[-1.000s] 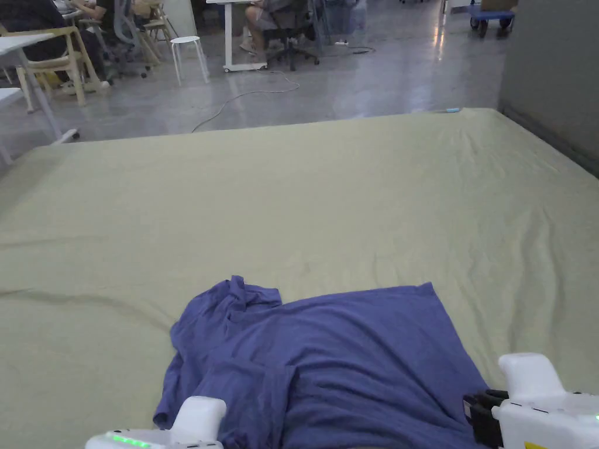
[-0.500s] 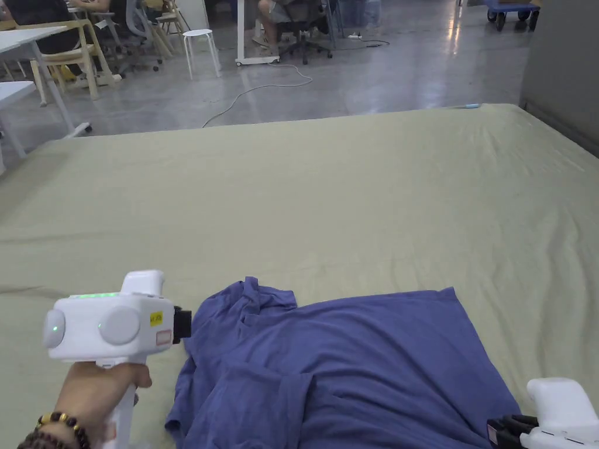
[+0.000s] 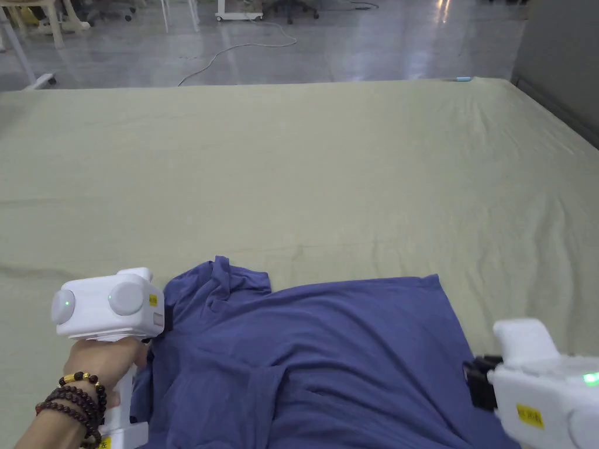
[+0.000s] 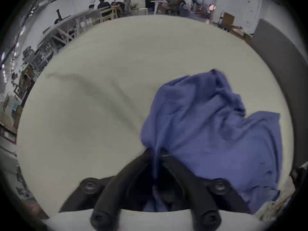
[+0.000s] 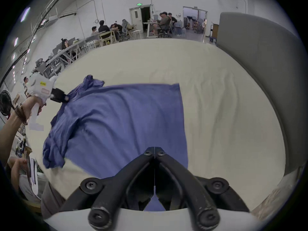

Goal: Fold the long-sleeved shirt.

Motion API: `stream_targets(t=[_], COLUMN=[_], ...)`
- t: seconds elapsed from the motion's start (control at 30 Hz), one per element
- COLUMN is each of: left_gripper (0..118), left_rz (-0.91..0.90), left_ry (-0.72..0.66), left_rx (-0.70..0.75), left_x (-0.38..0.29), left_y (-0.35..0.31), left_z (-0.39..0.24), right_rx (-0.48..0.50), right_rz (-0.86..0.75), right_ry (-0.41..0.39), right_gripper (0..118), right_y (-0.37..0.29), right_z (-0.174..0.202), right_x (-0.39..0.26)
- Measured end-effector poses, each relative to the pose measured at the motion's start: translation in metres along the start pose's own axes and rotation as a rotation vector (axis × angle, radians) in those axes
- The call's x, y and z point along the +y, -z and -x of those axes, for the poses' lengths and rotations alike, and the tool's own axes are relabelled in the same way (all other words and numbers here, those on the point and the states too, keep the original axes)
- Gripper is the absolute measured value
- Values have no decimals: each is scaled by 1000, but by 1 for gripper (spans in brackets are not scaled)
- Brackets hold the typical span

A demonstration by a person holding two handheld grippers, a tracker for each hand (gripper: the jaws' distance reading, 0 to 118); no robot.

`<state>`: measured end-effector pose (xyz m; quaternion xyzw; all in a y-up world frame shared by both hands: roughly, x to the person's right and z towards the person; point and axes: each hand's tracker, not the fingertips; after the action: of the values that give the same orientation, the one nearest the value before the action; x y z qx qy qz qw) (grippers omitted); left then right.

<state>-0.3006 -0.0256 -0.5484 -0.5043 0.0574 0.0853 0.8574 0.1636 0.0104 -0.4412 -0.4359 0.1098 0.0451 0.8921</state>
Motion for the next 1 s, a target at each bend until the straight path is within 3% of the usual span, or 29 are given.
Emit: stream_targets(t=[0.13,0.23,0.27,0.4,0.5,0.63,0.67,0.7,0.73,0.77,0.8,1.0], left_gripper=[0,0,0,0,0,0,0,0,0,0,0,0], left_rz=[-14,-22,-23,-22,-9,0,0,3,5,4,5,-70], left_ry=[59,42,28,3,-12,7,10,14,14,11,9,-16], left_rx=[1,-10,-18,-29,-34,-25,-24,-25,-26,-24,-24,-3], left_x=[-4,-5,-6,-11,-11,-11,-10,-10,-8,-8,-7,7], left_y=[-19,-27,-28,-30,-29,-30,-30,-30,-26,-25,-24,-49], left_z=[-15,-10,-9,0,5,6,6,5,8,8,7,5], right_rx=[-15,-31,-46,-74,-26,-65,-43,-50,-55,-45,12,4], right_rz=[-1,46,73,197,304,428,394,383,381,374,344,261], right_ry=[-37,-33,-25,0,18,-17,-4,1,14,17,7,-3], right_gripper=[3,99,109,102,75,70,68,61,45,13,2,2], right_y=[51,93,108,159,186,218,217,213,209,205,200,158], right_z=[-16,-27,-30,-33,-31,-34,-34,-33,-30,-28,-24,-22], right_x=[74,124,137,169,171,161,159,158,159,157,154,163])
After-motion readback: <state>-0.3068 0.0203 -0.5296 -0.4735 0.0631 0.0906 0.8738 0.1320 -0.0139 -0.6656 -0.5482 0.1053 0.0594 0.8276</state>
